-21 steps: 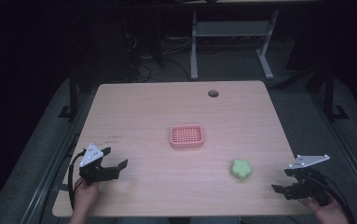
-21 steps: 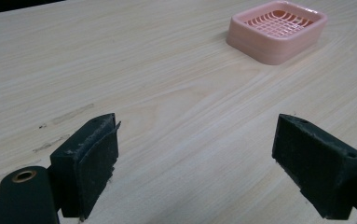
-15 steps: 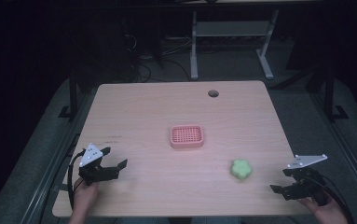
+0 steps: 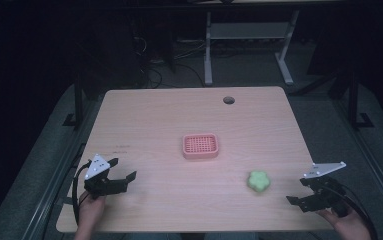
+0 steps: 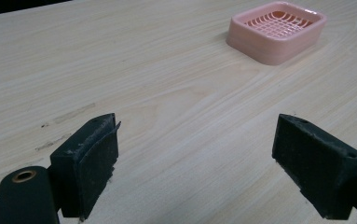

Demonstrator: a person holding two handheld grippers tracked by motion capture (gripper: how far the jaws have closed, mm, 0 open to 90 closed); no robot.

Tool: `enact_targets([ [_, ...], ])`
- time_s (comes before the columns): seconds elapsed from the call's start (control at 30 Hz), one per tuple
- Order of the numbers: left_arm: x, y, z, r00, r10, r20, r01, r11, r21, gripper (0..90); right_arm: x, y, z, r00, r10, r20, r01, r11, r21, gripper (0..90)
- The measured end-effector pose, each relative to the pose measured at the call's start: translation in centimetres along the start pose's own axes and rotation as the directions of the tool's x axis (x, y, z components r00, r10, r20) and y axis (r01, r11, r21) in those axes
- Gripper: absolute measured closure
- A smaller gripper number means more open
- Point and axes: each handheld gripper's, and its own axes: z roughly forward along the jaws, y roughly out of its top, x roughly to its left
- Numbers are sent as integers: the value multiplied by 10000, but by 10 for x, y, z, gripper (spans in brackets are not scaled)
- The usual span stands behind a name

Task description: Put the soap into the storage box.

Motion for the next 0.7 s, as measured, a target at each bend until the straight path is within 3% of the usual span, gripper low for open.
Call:
enact_targets([
  [0.17, -1, 0, -1, 10000, 0, 13, 0, 10000, -24, 141, 2, 8, -1, 9995, -309, 37, 308, 9995, 112, 195],
  [0.7, -1, 0, -1, 10000, -26, 6, 26, 10000, -35, 141, 4, 15, -4, 9991, -426, -6, 426, 9986, 326, 196],
])
